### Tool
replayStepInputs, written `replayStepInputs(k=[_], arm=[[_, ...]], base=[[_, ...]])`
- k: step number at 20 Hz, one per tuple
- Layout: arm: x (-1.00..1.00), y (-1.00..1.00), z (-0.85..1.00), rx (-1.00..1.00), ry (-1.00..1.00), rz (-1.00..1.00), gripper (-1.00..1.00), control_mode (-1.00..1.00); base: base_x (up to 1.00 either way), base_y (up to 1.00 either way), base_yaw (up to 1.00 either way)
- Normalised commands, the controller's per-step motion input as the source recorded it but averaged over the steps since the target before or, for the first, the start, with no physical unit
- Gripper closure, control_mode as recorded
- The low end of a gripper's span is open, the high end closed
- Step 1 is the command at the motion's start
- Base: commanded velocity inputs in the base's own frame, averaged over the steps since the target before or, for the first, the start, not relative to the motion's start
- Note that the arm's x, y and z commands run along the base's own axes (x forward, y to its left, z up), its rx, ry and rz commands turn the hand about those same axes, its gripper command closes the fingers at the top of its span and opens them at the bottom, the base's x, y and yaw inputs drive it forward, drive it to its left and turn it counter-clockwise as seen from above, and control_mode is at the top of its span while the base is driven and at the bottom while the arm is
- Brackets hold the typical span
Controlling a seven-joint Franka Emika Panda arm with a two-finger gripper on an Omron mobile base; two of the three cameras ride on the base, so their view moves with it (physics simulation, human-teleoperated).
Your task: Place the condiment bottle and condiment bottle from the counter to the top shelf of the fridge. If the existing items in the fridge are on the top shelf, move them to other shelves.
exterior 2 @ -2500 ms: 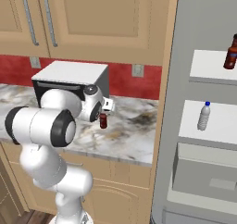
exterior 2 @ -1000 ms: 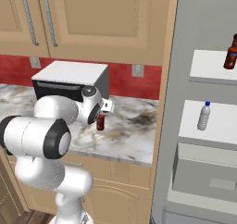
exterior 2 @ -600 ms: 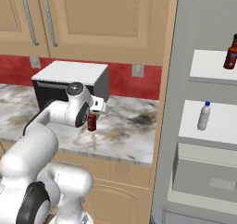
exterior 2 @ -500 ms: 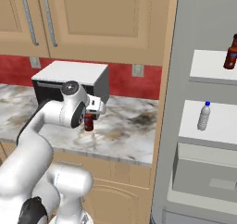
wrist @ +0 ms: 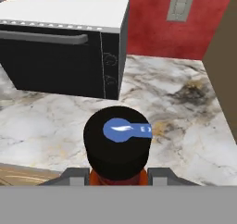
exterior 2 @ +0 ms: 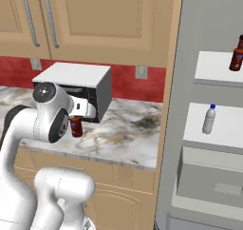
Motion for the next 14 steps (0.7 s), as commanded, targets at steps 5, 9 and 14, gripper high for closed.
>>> replayStepInputs(k=[5,9,14], arm=[[-1.00,-0.01,0.31,0.00,-0.11,0.03,1.00,-1.00],[-1.00,-0.09,0.00,0.00,-0.16,0.01,1.00,-1.00],[0.00,0.00,0.00,0.00,0.00,0.00,1.00,1.00]], base=[[0.00,0.00,0.00],[0.00,0.00,0.00],[-1.00,-0.61,-0.01]])
